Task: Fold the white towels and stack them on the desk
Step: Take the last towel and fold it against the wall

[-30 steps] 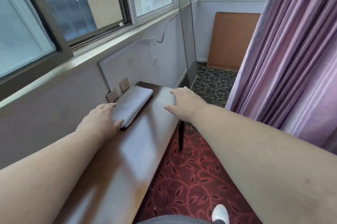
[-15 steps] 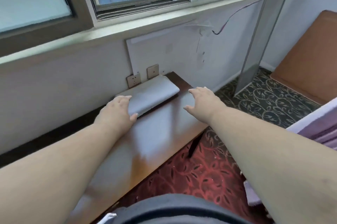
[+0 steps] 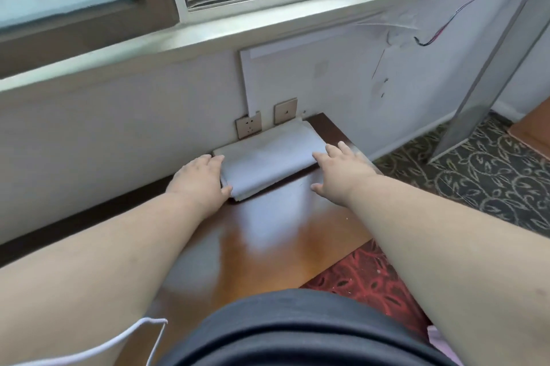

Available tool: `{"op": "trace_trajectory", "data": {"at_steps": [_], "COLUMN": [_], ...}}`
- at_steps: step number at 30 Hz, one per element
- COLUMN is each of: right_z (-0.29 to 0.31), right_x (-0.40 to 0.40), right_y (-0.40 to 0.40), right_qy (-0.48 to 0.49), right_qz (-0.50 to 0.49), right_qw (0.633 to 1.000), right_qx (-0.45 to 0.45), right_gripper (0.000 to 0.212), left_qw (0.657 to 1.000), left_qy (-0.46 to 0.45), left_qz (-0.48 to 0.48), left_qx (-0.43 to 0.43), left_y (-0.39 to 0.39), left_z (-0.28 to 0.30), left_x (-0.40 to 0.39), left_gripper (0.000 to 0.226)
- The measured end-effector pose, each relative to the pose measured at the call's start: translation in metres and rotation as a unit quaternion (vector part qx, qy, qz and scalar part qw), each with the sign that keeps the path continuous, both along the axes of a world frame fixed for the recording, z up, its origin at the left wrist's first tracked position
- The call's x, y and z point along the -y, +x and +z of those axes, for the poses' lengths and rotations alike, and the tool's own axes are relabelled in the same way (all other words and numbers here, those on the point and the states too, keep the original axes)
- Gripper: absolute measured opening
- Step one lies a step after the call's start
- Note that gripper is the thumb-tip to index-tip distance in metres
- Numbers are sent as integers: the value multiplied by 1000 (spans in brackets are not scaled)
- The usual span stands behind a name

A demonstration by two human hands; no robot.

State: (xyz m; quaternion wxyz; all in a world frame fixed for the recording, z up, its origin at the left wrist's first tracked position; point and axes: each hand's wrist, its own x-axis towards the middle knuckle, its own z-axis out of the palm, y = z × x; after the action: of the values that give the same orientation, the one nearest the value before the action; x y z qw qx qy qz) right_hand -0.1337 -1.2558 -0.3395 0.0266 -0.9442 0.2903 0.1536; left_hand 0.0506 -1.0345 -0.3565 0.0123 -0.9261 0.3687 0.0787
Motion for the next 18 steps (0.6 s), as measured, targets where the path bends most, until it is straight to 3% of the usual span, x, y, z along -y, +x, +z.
{"op": "trace_trajectory", "data": {"at_steps": [18], "right_z": [-53], "right_x": [110], "right_y": [85], "right_qy": [-14], "right_qz": [213], "right_qw": [973], "right_qx": [-89], "right_gripper": [71], "left_qw": [986], "left_qy": [93], "left_qz": [135], "left_qx": [-39], "left_y": [-4], "left_z": [-74], "left_x": [51], "left_gripper": [61]}}
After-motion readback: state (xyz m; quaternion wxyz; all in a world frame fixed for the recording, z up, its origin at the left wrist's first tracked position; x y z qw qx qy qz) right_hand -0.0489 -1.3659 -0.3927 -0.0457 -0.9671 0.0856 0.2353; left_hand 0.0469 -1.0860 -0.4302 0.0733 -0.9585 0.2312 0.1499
